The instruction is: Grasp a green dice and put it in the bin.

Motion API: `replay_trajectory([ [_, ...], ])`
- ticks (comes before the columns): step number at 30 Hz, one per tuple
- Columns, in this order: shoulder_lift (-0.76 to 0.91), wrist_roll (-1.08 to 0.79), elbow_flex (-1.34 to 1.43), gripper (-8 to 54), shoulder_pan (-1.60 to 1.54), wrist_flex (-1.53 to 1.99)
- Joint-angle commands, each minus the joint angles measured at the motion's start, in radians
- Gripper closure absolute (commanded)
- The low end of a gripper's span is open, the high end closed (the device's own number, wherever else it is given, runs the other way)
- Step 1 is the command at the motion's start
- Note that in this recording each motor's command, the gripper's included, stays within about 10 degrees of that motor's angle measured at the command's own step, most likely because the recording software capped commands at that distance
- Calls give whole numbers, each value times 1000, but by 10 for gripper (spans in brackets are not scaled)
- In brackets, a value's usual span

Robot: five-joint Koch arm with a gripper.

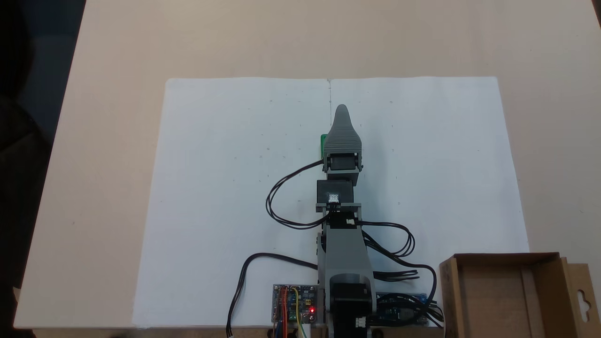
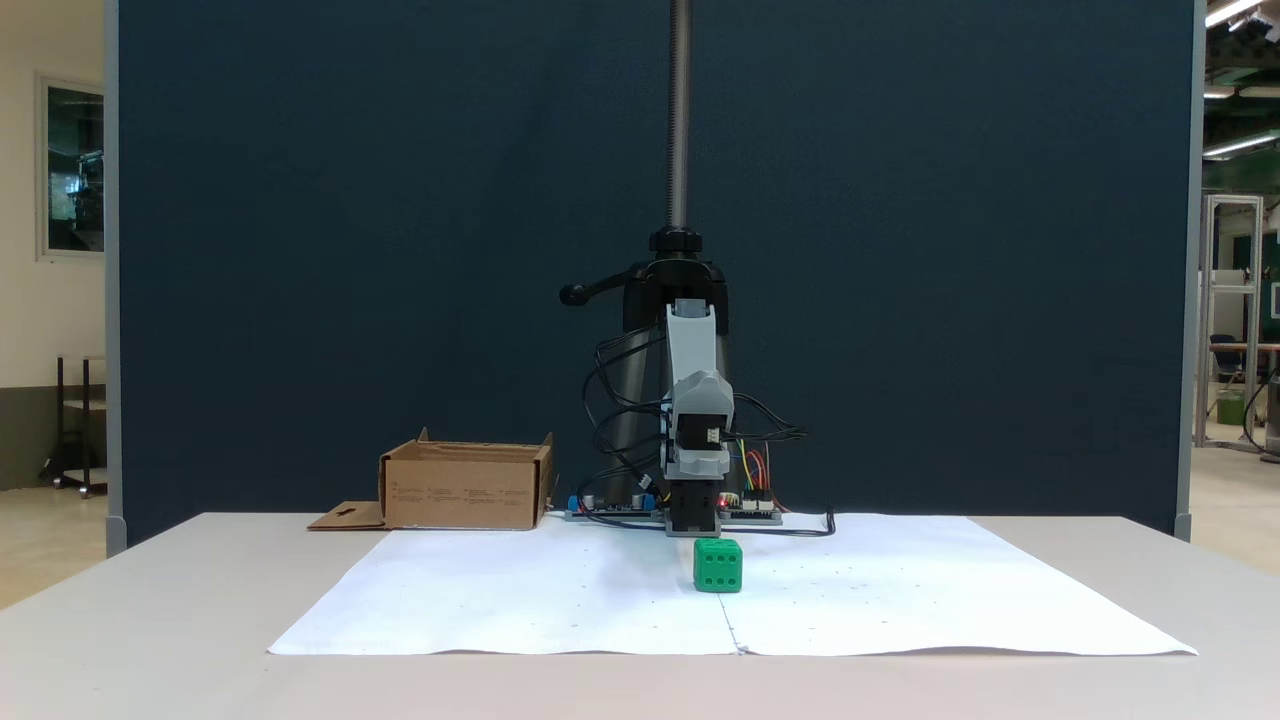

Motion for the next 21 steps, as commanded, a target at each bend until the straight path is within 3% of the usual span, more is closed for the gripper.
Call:
replay_trajectory([
  [1, 106, -63, 64, 3, 12, -84],
  [21, 106, -63, 64, 4, 14, -83],
])
